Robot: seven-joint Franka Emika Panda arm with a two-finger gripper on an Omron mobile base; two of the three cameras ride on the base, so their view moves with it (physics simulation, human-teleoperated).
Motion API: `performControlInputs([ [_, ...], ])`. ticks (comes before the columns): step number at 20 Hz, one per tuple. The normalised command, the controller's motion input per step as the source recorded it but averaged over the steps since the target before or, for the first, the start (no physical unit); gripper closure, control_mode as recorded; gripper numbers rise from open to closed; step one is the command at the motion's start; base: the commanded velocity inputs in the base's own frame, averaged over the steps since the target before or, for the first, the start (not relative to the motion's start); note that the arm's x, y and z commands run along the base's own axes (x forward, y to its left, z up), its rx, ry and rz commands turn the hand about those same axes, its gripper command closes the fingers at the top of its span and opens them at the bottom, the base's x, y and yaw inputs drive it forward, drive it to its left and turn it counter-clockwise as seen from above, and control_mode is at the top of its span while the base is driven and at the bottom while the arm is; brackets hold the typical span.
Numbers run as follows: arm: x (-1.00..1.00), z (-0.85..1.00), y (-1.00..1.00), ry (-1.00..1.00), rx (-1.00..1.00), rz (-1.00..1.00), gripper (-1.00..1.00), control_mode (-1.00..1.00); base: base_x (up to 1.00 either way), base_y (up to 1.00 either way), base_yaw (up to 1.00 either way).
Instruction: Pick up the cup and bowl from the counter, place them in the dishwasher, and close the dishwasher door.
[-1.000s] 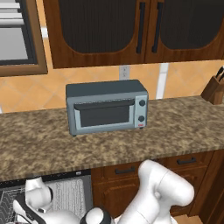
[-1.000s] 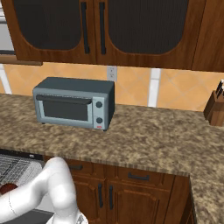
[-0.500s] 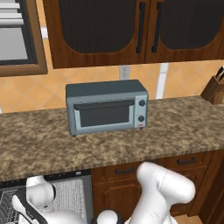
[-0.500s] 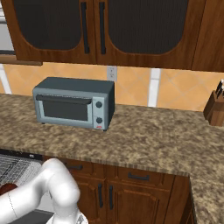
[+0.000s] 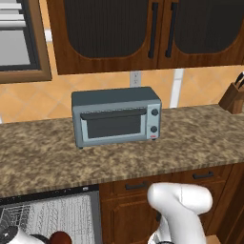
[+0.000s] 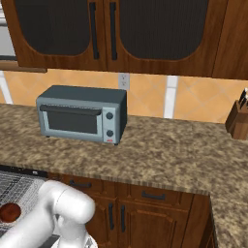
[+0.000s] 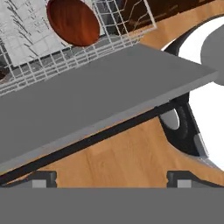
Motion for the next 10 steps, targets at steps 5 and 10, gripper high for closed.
performControlInputs([
  [5, -1.0, 0.71, -0.34, -0.34, 0.0, 0.24, -1.0, -1.0, 0.0, 0.0, 0.0],
  [10, -1.0, 0.15, -0.55, -0.33, 0.0, 0.29, -1.0, -1.0, 0.0, 0.0, 0.0],
])
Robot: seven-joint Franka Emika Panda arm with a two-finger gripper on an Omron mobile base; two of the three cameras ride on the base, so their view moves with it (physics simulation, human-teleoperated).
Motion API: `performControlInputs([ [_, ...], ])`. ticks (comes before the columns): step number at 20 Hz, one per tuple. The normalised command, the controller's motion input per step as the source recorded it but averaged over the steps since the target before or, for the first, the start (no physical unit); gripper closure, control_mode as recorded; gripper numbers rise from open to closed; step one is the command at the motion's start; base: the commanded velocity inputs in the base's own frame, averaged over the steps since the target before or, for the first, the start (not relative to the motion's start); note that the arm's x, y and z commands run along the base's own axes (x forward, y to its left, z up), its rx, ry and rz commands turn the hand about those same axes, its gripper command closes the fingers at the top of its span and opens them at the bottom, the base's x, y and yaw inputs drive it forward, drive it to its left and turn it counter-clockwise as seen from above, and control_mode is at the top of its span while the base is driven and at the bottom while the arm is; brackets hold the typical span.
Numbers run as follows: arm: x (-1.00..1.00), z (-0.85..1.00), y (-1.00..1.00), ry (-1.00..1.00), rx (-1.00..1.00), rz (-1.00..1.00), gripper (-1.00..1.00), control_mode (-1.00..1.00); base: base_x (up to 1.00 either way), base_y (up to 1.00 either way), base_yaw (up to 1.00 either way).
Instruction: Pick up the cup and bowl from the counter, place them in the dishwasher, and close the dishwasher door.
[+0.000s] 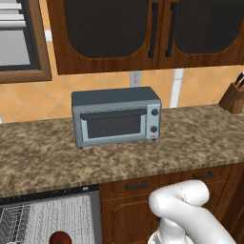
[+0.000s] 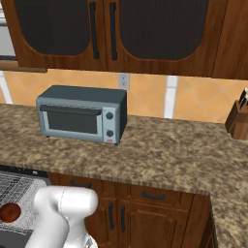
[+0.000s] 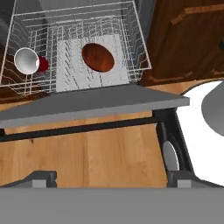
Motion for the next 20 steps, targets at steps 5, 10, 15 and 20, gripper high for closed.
performControlInputs([
  [5, -1.0, 0.0, -0.46, -0.33, 0.0, 0.27, -1.0, -1.0, 0.0, 0.0, 0.0],
  [10, -1.0, -0.37, 0.01, -0.16, -0.09, 0.03, -1.0, -1.0, 0.0, 0.0, 0.0],
  [15, -1.0, -0.86, 0.0, -0.01, -0.12, 0.0, -1.0, -1.0, 0.0, 0.0, 0.0],
  [20, -0.69, -0.86, 0.0, -0.3, -0.19, 0.0, -1.0, -1.0, 0.0, 0.0, 0.0],
])
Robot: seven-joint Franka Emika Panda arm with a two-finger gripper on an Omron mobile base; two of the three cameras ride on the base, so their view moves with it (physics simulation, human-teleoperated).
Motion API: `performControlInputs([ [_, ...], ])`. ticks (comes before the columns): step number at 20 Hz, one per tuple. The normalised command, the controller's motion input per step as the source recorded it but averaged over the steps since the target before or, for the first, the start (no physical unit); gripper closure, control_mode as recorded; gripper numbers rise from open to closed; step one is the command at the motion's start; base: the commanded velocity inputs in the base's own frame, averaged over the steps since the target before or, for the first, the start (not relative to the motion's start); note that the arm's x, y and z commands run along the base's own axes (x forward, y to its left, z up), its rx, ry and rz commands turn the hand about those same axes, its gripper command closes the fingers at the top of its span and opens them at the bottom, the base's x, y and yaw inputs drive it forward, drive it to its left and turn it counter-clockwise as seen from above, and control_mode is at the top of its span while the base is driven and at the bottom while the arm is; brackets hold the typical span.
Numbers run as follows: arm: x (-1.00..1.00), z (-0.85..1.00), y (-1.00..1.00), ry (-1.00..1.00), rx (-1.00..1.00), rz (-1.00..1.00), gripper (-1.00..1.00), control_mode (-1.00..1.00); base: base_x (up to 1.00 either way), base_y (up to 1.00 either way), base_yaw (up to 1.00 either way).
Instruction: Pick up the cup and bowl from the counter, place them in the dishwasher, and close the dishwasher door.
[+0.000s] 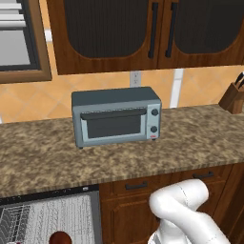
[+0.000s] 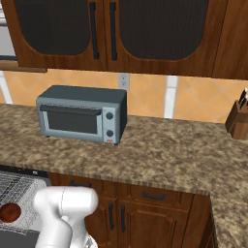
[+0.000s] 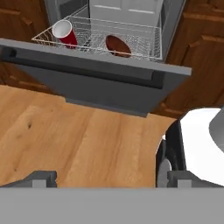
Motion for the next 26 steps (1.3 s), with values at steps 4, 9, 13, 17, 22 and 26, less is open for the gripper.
performControlInputs([
  [4, -0.22, -0.36, 0.0, -0.6, -0.24, 0.0, -1.0, -1.0, 0.0, 0.0, 0.0],
  [9, 0.2, -0.48, 0.0, -0.22, -0.01, 0.0, -1.0, -1.0, 0.0, 0.0, 0.0],
  [13, 0.34, -0.33, 0.0, -0.06, 0.0, 0.0, -1.0, -1.0, 0.0, 0.0, 0.0],
  [17, 0.33, -0.47, -0.08, -0.02, 0.0, 0.01, -1.0, -1.0, 0.0, 0.0, 0.0],
  [22, 0.19, -0.62, -0.28, -0.11, 0.0, 0.13, -1.0, -1.0, 0.0, 0.0, 0.0],
  [26, 0.1, -0.71, -0.42, -0.37, -0.04, 0.17, -1.0, -1.0, 0.0, 0.0, 0.0],
])
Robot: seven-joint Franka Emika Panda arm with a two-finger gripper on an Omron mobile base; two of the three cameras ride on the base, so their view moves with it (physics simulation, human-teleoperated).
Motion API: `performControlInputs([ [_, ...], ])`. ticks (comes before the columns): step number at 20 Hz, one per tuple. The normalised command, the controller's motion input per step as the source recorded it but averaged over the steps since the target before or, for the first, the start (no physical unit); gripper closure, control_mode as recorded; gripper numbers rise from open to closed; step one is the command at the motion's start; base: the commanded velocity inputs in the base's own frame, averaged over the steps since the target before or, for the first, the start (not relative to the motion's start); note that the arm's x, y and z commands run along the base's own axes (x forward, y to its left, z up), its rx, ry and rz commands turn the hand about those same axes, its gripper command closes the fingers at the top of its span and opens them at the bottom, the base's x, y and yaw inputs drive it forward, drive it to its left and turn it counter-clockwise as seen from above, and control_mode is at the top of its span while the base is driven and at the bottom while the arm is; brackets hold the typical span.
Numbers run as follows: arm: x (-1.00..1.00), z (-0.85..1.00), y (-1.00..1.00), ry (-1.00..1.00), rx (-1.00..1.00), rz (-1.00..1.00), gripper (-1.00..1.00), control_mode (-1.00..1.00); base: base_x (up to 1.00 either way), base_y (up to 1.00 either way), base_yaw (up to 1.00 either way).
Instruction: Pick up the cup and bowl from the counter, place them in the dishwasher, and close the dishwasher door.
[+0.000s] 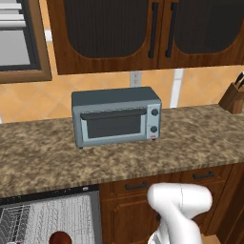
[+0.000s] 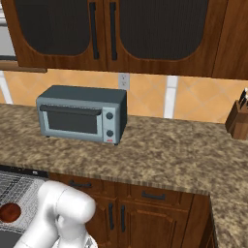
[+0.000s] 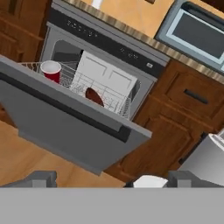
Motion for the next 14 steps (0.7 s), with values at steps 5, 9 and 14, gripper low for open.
performControlInputs([
  [5, 0.57, -0.76, -0.4, -0.31, -0.12, 0.14, -1.0, -1.0, 0.0, 0.0, 0.0],
  [9, 0.54, -1.0, -0.05, -0.18, -0.2, 0.08, -1.0, -1.0, 0.0, 0.0, 0.0],
  [14, 0.74, -1.0, 0.0, -0.05, -0.24, 0.05, -1.0, -1.0, 0.0, 0.0, 0.0],
])
